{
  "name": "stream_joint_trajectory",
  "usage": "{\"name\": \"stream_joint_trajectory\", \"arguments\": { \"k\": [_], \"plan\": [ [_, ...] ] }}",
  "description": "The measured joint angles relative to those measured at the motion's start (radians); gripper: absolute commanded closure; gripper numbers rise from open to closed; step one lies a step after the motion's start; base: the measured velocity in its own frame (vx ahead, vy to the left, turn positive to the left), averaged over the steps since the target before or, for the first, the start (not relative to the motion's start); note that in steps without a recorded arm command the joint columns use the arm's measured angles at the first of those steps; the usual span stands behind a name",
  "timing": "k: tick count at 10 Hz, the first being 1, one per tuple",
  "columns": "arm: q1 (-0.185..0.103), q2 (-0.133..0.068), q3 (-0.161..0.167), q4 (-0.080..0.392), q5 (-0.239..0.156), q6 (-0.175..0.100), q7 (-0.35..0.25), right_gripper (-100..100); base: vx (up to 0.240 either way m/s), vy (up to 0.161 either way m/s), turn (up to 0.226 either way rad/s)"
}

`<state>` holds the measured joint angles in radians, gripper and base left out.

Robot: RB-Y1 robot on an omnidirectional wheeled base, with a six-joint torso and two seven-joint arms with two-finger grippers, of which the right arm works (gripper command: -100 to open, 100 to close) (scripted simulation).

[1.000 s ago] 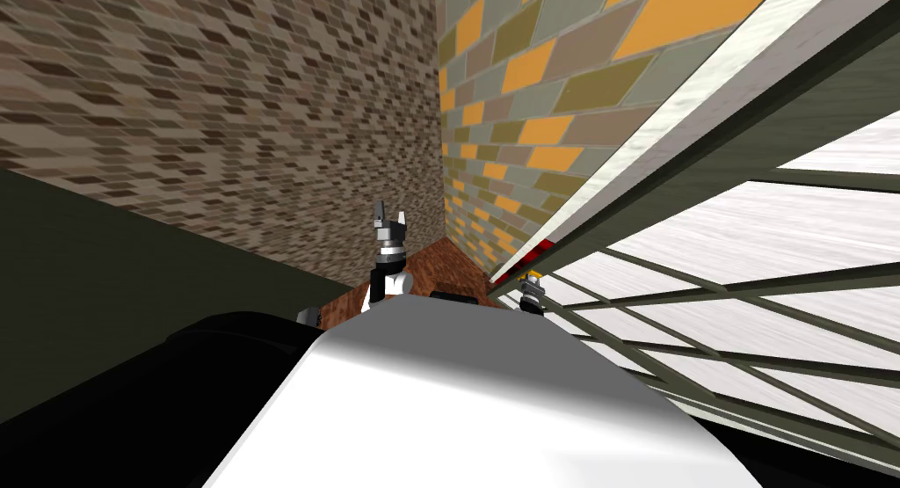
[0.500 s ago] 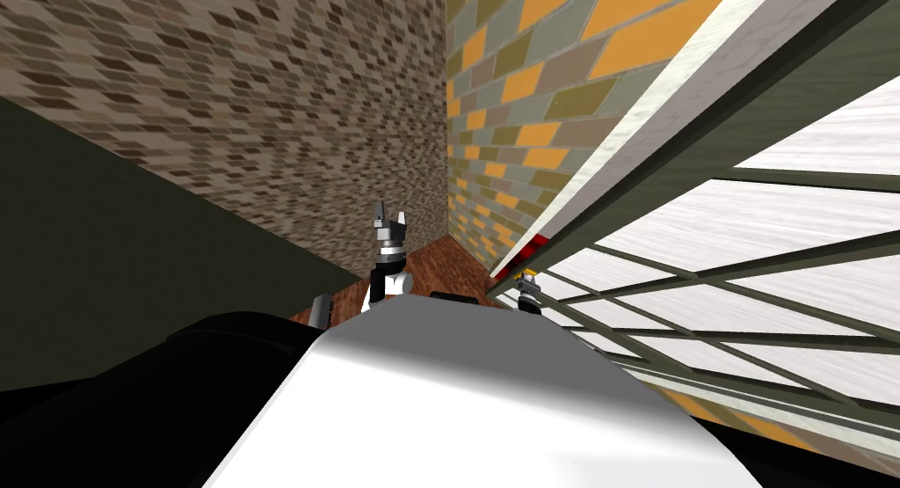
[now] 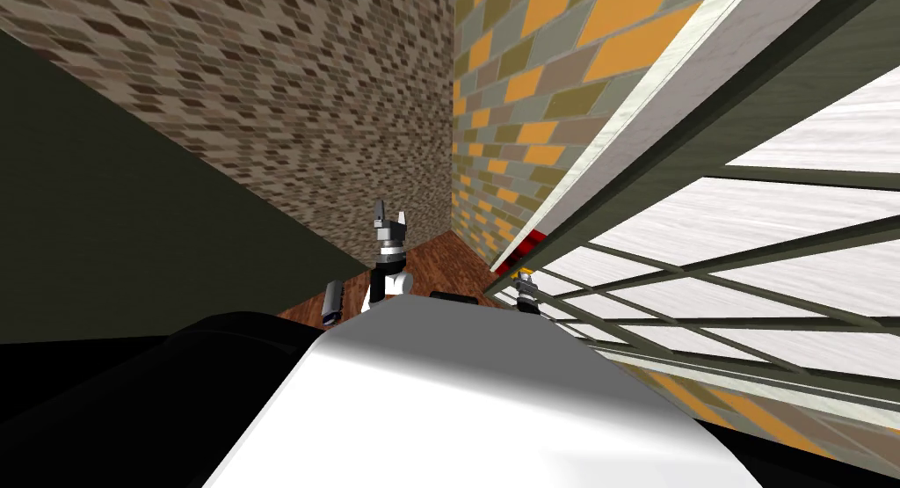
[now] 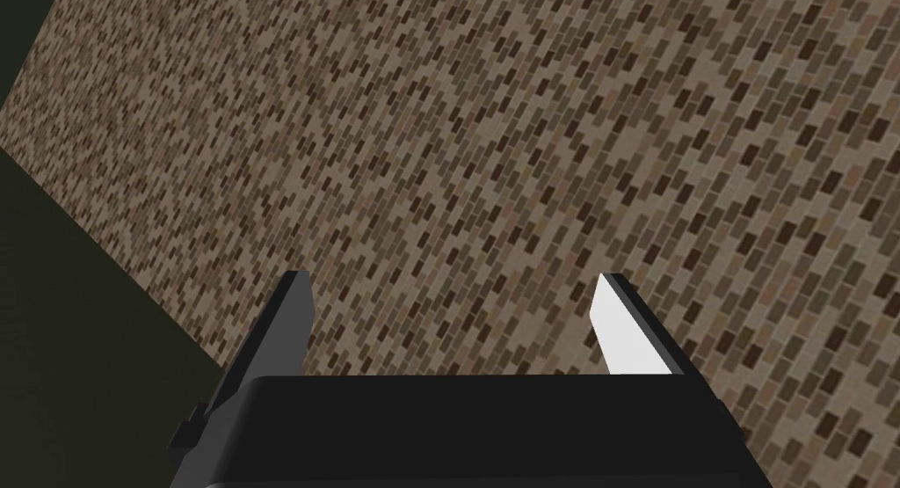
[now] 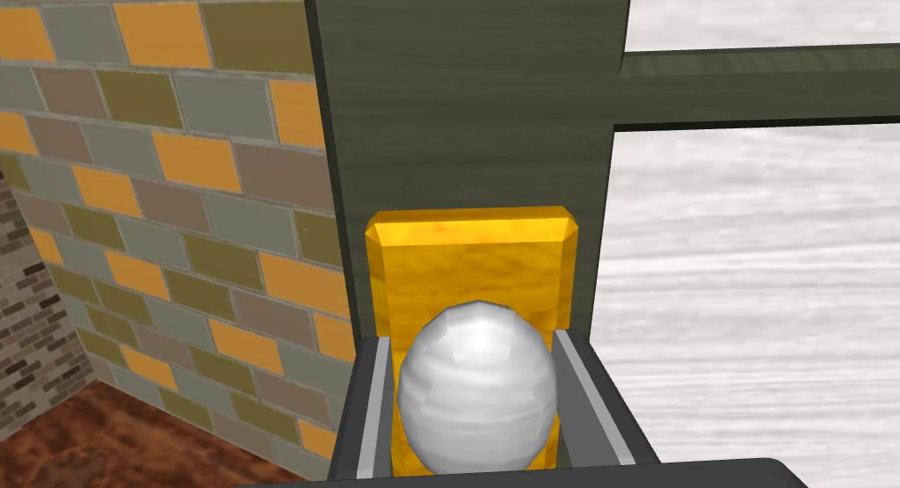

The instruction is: Pull the door open

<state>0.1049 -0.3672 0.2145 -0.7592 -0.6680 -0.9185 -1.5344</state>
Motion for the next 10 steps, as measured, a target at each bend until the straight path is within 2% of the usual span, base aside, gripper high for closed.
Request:
{"name": "stream_joint_trajectory", "arguments": {
  "k": [3,4,5,8,10],
  "plan": [
    [0.013,-0.02,0.039,-0.017,0.02,-0.003,-0.027,100,-0.201,0.004,0.033],
    [0.016,-0.019,0.042,-0.016,0.022,0.0,-0.028,100,-0.158,-0.024,0.086],
    [0.022,-0.025,0.051,-0.02,0.026,-0.004,-0.035,100,-0.247,-0.04,0.108],
    [0.037,-0.049,0.091,-0.026,0.047,-0.033,-0.069,100,-0.227,-0.029,0.096],
    [0.058,-0.073,0.121,-0.038,0.063,-0.054,-0.097,100,-0.231,-0.044,0.076]
  ]
}}
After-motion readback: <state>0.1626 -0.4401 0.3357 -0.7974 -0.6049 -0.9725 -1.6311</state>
